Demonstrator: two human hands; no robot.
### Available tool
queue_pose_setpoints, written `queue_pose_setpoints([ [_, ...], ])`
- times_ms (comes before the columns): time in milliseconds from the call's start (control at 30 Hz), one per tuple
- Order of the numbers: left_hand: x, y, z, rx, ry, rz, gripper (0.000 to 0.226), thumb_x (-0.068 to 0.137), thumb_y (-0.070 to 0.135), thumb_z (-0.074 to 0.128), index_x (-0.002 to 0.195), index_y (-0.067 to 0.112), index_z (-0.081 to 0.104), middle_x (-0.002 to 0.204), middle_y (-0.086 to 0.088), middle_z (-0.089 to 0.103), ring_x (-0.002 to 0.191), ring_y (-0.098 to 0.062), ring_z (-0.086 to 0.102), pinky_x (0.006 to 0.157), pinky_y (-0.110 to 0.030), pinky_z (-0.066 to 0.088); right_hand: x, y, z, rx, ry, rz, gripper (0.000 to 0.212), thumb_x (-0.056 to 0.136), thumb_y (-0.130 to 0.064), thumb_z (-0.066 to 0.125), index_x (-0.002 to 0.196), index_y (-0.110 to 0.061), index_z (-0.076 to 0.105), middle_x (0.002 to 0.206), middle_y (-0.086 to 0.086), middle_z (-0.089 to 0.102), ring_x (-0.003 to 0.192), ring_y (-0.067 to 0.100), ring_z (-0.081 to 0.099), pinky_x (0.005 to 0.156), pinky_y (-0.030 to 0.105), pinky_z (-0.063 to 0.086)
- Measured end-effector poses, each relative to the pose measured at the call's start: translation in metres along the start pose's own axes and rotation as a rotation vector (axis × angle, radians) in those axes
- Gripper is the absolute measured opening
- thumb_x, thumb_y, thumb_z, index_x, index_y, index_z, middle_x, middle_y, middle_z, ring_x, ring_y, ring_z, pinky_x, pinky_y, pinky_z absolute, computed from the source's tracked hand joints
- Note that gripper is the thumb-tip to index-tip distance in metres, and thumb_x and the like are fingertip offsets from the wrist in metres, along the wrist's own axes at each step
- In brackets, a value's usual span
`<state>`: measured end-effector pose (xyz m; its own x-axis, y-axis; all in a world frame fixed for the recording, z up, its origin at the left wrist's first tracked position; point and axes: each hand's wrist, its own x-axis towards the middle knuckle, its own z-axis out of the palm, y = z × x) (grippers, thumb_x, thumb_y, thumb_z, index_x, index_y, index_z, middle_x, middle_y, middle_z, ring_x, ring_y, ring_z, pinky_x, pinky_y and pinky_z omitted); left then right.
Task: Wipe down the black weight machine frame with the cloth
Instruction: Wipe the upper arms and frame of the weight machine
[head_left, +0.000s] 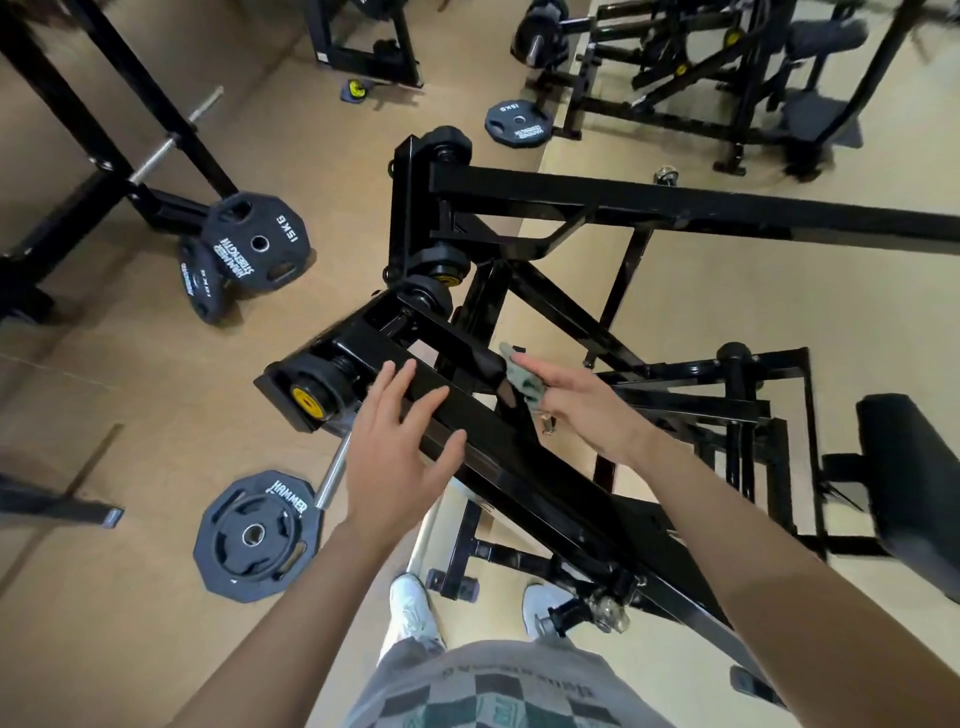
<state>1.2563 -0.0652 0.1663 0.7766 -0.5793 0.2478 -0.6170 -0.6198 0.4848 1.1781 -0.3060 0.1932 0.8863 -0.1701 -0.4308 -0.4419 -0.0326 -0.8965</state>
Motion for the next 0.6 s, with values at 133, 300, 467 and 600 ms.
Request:
queue_pose_setpoints([
  [133,-0.006,-0.003,0.003,-0.068,0.000,0.018,0.052,0.098,0.051,0.053,0.136,0.018,0.062,0.159,-0.006,0.040,0.157,-0.021,0.014,0.121,-0.044,0.028,0.026,-0.015,-0.002,-0.013,0.036,-0.017,0.051,0.102,0.004,0.040,0.132,-0.028,0.067,0.138,-0.007,0.062,0.127,0.007,0.058,0.111,0.032,0.046],
  [300,-0.004,-0.008,0.002,-0.097,0.017,0.057,0.050,0.097,0.049,0.058,0.137,0.020,0.063,0.157,-0.004,0.043,0.156,-0.021,0.018,0.114,-0.037,0.034,0.053,-0.036,0.003,-0.268,0.056,-0.133,0.041,0.101,0.003,0.050,0.128,-0.019,0.069,0.126,-0.006,0.069,0.116,0.001,0.064,0.104,0.025,0.050],
  [467,-0.005,-0.017,0.000,-0.069,-0.003,0.089,0.049,0.098,0.047,0.062,0.143,0.025,0.058,0.160,-0.001,0.039,0.156,-0.020,0.017,0.107,-0.035,0.041,0.082,-0.056,0.020,-0.485,0.065,-0.255,0.039,0.091,0.002,0.065,0.123,-0.020,0.071,0.114,-0.011,0.068,0.107,0.001,0.064,0.092,0.017,0.050],
  [600,-0.005,-0.016,0.001,-0.092,-0.001,0.074,0.049,0.097,0.043,0.066,0.142,0.025,0.059,0.160,0.000,0.039,0.156,-0.020,0.017,0.109,-0.036,0.041,0.098,-0.068,0.034,-0.553,0.082,-0.303,0.039,0.086,-0.003,0.074,0.123,-0.017,0.069,0.113,-0.012,0.064,0.102,-0.002,0.060,0.093,0.013,0.046],
])
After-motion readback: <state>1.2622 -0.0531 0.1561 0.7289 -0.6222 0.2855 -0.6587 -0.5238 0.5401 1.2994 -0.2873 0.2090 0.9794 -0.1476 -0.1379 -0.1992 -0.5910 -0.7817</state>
